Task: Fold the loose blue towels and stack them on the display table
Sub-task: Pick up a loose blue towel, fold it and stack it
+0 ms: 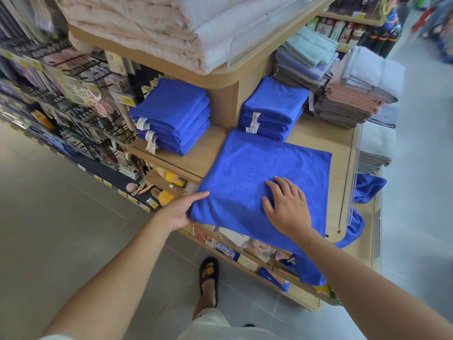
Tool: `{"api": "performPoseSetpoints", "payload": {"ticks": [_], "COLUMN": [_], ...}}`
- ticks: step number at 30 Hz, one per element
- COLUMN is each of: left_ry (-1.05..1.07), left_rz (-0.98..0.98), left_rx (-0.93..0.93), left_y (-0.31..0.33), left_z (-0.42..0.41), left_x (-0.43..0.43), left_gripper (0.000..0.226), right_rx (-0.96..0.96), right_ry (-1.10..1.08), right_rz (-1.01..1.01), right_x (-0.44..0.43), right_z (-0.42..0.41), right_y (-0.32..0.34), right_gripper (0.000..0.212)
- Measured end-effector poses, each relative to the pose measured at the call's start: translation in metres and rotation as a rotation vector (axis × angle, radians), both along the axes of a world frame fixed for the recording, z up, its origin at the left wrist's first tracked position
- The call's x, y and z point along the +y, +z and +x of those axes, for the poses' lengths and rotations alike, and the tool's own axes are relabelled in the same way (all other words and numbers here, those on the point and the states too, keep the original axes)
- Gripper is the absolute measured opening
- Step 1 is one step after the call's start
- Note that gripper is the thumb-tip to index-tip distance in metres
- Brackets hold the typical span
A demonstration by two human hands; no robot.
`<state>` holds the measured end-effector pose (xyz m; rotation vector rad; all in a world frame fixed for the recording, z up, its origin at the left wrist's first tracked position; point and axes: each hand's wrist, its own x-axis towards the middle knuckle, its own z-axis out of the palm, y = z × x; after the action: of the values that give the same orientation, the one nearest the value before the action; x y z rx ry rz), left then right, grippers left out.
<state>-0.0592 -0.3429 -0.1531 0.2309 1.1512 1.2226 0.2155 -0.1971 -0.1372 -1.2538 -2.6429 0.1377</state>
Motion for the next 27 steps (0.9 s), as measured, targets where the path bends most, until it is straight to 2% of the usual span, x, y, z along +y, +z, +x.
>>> {"api": "performPoseSetpoints", "payload": {"ticks": [3,5,7,10,12,14,16,17,19,23,27], "left_ry": [0.228,0.326,0.335,0.225,0.187,0.207,0.179,0.123,-0.061,-0.420,-0.592], "left_rz": [0.141,0.171,0.118,-0.092,-0.165,-0.098,0.060,0.134,0.232,0.210,0.116], "left_rx": [0.115,0.192,0.323,0.701,1.001,1.292,1.515,1.587,1.667,1.767,1.877], "left_y": [0.008,0.014,0.013,0.000,-0.005,-0.002,0.005,0.009,0.016,0.022,0.020], "left_z": [0.005,0.007,0.008,0.008,0.007,0.004,0.005,0.008,0.018,0.039,0.043], "left_x": [0.003,0.004,0.002,-0.006,-0.013,-0.013,-0.002,0.006,0.024,0.068,0.108], "left_gripper": [0.016,0.019,0.022,0.023,0.029,0.032,0.033,0.034,0.039,0.057,0.066], "right_rx": [0.001,0.007,0.003,0.021,0.109,0.330,0.559,0.576,0.441,0.149,0.021], "right_ry": [0.003,0.008,0.020,0.069,0.065,-0.084,-0.333,-0.410,-0.389,-0.118,-0.173], "right_rz": [0.002,0.005,-0.010,-0.101,-0.188,-0.314,-0.415,-0.401,-0.368,-0.279,-0.252], "right_x": [0.000,0.001,0.001,0.005,0.013,0.025,0.041,0.048,0.055,0.039,0.043], "right_z": [0.000,0.001,0.000,0.004,0.015,0.031,0.051,0.059,0.067,0.043,0.020], "right_y": [-0.001,-0.001,0.000,0.004,0.007,0.014,0.025,0.028,0.028,0.013,0.007], "right_gripper": [0.053,0.053,0.054,0.058,0.060,0.058,0.053,0.049,0.049,0.069,0.074]}}
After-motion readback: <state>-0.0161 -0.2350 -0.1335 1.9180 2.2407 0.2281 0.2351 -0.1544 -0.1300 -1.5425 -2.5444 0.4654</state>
